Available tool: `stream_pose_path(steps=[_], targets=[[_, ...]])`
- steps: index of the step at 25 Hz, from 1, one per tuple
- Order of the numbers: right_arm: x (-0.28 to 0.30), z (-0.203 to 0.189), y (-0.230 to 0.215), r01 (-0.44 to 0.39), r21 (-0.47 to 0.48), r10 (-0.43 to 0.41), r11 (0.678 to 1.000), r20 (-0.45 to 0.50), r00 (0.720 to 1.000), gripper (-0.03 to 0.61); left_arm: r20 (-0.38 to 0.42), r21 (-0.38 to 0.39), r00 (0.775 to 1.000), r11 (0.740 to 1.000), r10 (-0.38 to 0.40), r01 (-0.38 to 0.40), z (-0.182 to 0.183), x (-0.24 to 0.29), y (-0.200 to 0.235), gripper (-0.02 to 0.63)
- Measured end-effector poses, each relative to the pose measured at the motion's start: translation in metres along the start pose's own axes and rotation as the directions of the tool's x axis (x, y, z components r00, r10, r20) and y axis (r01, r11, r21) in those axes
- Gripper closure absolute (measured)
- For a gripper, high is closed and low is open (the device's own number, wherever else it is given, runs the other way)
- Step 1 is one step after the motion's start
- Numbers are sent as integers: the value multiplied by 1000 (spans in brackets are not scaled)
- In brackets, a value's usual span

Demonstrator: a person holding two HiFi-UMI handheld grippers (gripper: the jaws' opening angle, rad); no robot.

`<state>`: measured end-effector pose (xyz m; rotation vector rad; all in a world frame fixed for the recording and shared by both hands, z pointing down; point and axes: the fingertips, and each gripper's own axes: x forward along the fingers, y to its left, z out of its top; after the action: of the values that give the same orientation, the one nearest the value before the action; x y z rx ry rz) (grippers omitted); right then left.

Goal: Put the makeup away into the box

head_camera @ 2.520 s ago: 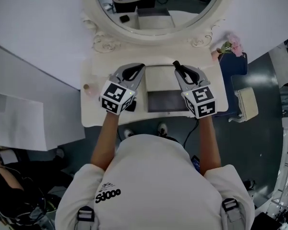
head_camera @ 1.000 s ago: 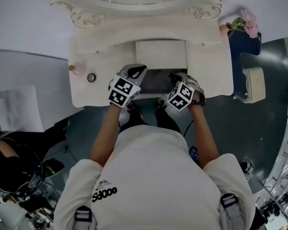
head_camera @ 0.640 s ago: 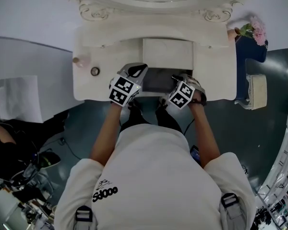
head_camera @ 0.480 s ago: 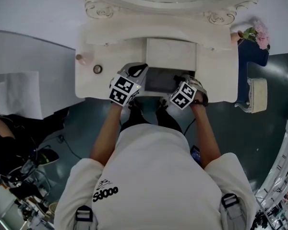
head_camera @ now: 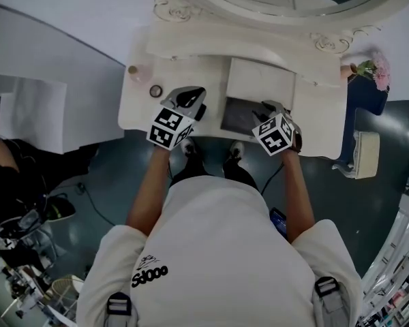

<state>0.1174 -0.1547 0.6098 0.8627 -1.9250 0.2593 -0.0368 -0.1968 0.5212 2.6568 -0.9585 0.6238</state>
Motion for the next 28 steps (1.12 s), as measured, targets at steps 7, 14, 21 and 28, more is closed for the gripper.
stream_pose_path(steps=[7,14,21,28], targets=[[-32,98,5,5,52,-16,999,221,975,480,75,-49,989,991,131,-127,4,-58,45,594],[-39,174,29,-26,-3,25,1000,334,942,546,113,-91,959,964,261,-251,-6,-116,85,594],[-21,222,73,-94,-69,112,993,337,935,577,23,-123,955,949,295,-290,-42,-140,122,495],[1,239,104,-125,-64,138,990,300,944,577,-91,-138,971,963,220,-231,-93,-110,152,427]])
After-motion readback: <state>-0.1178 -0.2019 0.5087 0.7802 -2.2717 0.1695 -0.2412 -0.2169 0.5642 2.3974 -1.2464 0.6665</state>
